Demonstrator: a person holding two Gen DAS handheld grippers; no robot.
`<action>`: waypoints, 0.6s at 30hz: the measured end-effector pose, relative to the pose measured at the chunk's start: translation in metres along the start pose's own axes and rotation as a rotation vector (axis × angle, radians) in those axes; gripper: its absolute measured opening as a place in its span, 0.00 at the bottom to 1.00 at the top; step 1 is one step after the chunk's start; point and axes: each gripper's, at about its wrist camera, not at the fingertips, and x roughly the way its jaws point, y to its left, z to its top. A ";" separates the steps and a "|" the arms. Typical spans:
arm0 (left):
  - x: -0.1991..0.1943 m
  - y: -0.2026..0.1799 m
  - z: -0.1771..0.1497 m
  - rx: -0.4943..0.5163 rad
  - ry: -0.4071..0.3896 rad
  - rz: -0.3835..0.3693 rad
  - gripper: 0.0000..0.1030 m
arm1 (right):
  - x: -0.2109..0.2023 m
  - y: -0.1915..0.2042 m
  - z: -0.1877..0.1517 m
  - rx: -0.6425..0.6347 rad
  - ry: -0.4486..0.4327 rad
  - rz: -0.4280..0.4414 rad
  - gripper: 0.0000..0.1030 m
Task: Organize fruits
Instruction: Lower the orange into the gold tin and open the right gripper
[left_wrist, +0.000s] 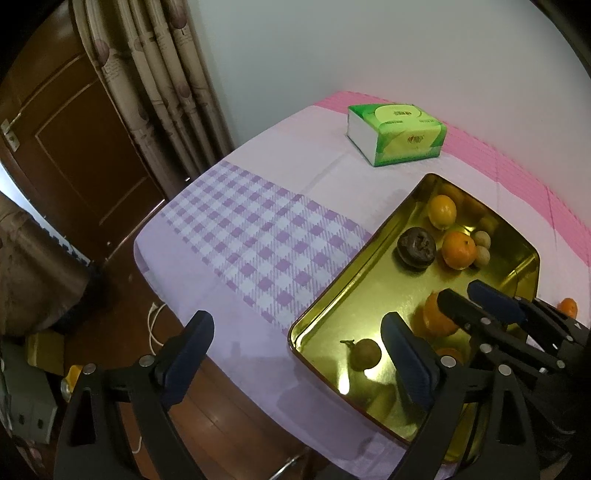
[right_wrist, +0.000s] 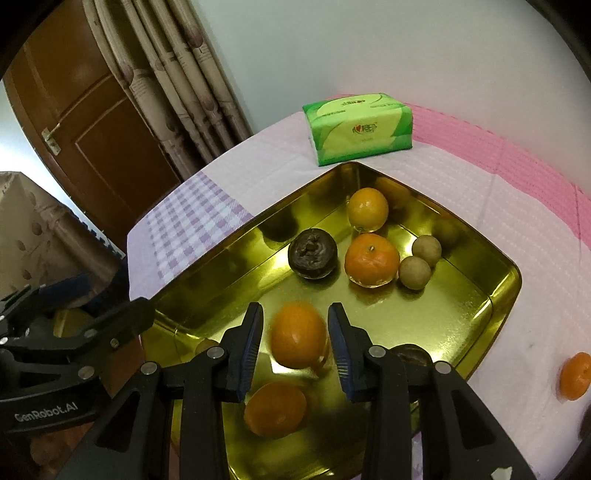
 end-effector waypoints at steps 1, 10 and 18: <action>0.000 0.000 0.000 0.001 0.001 0.001 0.89 | -0.002 -0.001 0.000 0.010 -0.006 0.005 0.34; 0.000 -0.009 -0.003 0.035 0.002 0.004 0.90 | -0.040 -0.017 -0.007 0.088 -0.091 0.022 0.55; 0.000 -0.014 -0.005 0.061 0.005 0.003 0.91 | -0.075 -0.031 -0.054 0.092 -0.112 -0.063 0.62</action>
